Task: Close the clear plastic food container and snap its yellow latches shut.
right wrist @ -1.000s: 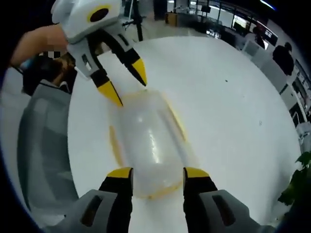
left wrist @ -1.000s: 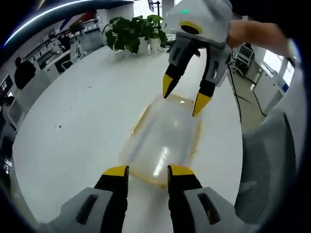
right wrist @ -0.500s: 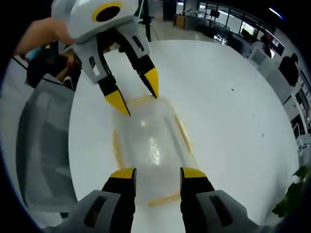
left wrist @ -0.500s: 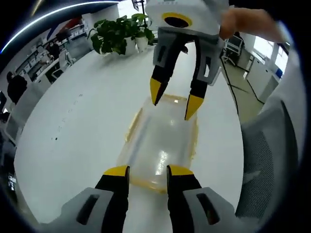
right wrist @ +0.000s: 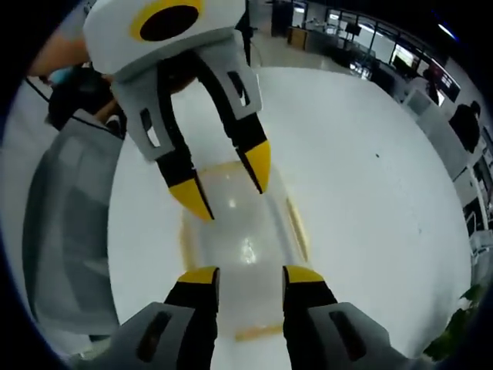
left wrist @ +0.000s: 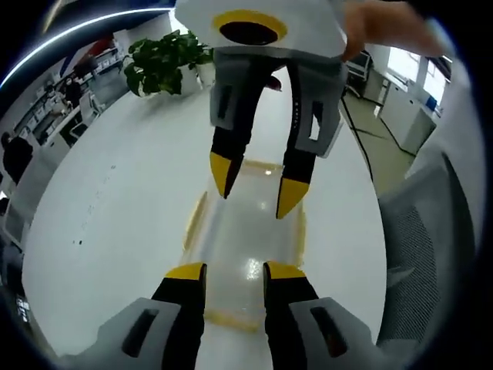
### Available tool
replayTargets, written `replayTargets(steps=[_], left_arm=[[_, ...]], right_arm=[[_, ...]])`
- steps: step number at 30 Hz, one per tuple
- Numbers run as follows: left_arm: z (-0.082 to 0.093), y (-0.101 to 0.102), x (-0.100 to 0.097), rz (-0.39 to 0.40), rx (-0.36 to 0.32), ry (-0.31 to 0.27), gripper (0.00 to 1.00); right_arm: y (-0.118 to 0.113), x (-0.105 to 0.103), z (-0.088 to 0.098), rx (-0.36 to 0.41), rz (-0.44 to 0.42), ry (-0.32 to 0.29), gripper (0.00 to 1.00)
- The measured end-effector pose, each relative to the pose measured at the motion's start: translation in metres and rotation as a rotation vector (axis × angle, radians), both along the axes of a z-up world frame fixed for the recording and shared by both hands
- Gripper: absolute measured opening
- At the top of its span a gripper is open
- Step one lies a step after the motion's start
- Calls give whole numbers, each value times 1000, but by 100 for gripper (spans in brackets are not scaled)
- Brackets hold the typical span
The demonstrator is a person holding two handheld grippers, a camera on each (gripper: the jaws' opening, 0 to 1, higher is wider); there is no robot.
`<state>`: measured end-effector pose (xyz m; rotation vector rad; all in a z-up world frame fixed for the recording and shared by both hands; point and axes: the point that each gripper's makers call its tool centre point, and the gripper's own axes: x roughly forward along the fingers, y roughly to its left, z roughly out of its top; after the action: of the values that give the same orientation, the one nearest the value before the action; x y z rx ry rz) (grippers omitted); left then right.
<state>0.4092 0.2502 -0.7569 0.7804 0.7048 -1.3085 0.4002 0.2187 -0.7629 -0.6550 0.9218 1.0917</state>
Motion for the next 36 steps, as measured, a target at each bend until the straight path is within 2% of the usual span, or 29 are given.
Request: replayTargets(steps=[8, 18, 36], left_arm=[[2, -14, -2, -15, -17, 2, 28], [-5, -9, -4, -22, 7, 12, 28], [-5, -16, -15, 19, -45, 60, 31]], right_arm=[[12, 2, 0, 18, 45, -20, 31], [13, 7, -1, 30, 49, -29, 31], [12, 21, -2, 23, 63, -35, 34]])
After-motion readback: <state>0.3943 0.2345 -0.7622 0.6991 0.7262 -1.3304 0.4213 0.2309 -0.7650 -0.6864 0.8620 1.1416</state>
